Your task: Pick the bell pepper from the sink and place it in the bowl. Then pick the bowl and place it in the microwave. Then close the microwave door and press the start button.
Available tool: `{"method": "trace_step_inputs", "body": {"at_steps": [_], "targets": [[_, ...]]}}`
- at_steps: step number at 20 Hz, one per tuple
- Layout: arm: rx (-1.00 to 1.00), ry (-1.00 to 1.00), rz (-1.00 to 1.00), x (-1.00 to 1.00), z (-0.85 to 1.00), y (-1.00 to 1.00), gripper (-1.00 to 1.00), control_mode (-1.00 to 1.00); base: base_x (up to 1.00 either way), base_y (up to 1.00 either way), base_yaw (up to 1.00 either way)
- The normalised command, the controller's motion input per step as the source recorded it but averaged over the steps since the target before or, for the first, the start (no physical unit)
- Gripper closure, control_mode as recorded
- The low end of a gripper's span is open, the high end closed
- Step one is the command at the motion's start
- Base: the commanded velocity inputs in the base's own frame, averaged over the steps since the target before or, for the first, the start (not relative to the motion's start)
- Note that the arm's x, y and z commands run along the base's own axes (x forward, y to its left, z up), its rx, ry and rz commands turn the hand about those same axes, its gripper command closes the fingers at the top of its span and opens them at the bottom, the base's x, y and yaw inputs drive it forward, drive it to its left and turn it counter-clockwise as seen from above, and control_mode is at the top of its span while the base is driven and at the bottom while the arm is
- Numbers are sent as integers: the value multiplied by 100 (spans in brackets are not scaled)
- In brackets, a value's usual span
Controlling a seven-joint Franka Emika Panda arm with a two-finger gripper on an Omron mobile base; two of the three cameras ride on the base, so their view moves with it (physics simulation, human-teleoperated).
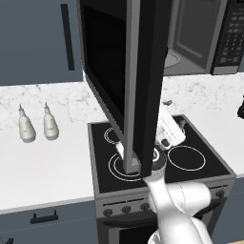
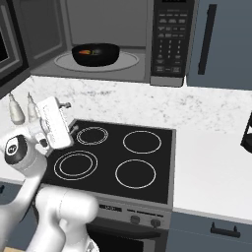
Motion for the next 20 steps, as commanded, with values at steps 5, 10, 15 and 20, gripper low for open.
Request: {"method": "trace_step_inputs", "body": {"at_steps": [5, 10, 15, 20], "targets": [[-3, -3, 0, -43, -3, 64, -100, -100, 0, 0, 0], [0, 0, 0, -20, -1, 65, -100, -100, 0, 0, 0], [0, 0, 6, -22, -6, 51, -100, -100, 0, 0, 0], [0, -1, 4, 1, -21, 40, -100, -100, 0, 0, 0]]}}
